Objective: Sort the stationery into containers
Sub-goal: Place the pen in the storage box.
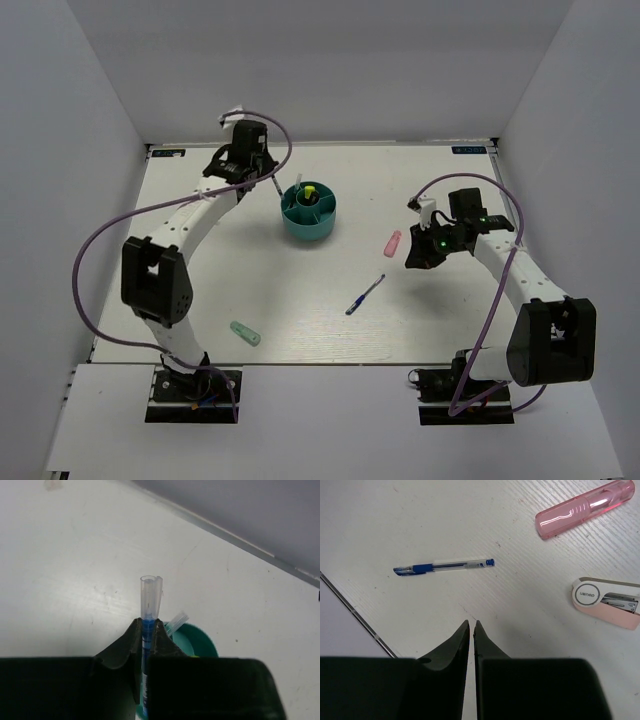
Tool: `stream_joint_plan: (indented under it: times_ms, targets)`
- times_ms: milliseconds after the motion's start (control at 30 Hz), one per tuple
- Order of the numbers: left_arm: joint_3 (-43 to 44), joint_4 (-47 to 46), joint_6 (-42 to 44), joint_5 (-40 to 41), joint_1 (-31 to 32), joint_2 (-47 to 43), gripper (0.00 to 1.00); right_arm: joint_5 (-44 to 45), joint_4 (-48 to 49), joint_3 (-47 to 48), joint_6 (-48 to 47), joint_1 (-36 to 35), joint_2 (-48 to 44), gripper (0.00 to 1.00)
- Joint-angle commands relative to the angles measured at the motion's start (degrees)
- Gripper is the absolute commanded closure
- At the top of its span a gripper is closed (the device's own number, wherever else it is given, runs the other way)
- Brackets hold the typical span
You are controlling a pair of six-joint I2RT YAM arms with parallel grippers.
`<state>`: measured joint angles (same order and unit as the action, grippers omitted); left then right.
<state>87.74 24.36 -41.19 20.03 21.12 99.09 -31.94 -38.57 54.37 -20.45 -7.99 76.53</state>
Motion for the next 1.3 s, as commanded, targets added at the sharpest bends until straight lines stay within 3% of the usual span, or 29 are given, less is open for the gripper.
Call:
stream_joint_plan:
  times_ms: [0,100,200,500,1267]
  targets:
    - [4.6,-8.5,18.6,-3.1,2.0,3.9,1.0,-1.9,0.7,-0.3,-1.5,0.0,0.5,0.9]
    - [8.5,-11.9,29.5,-7.0,3.0,7.6,1.0,-1.8,0.7,-0.4,-1.9,0.2,1.5,0.9]
    - [10.3,-13.5,33.0,-10.4,3.2,9.7,1.0,-1.7,0.6,-0.2,-2.4,0.2,2.0,0.9]
    - [3.2,-27.0,46.1,-12.1,5.9,10.1,1.0,-2.3,0.5,-0.1,-2.9,0.2,3.6,0.9]
    - [-12.4,-40.3,43.2,-11.7,6.4,8.1,1.0,-2.2,0.2,-0.1,-2.8,0.8,4.1,0.9]
